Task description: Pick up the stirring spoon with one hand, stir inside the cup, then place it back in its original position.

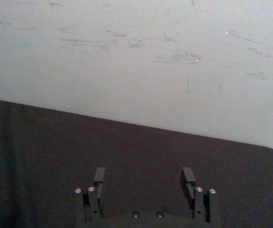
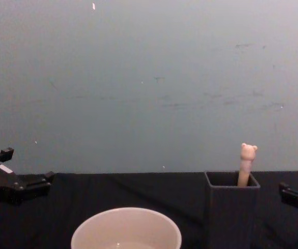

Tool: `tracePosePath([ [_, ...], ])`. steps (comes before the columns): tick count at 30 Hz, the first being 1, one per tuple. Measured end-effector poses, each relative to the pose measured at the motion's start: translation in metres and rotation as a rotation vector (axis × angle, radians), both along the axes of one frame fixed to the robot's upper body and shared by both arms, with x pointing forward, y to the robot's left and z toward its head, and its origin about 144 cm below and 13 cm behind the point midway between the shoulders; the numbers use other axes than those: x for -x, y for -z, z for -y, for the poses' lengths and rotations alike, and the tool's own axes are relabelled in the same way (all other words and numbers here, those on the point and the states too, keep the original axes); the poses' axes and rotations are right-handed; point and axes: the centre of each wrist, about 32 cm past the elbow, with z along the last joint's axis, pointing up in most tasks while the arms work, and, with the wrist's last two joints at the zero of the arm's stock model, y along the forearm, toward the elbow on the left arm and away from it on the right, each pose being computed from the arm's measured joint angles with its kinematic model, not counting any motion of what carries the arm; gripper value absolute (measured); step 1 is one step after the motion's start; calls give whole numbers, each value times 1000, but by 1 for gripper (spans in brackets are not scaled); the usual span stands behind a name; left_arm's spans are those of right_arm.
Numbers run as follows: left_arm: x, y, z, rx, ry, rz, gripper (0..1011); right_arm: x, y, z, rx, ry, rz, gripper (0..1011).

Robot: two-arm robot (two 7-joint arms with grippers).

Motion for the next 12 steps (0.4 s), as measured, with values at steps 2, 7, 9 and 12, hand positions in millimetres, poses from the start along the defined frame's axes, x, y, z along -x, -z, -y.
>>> tracePosePath([
  [2,0,0,0,0,0,0,1001,0,0,0,0,0,0,1000],
  [7,0,0,0,0,0,0,1001,0,0,0,0,0,0,1000],
  [9,0,0,0,0,0,0,1001,0,0,0,0,0,0,1000],
  [12,0,0,0,0,0,0,1001,0,0,0,0,0,0,1000],
])
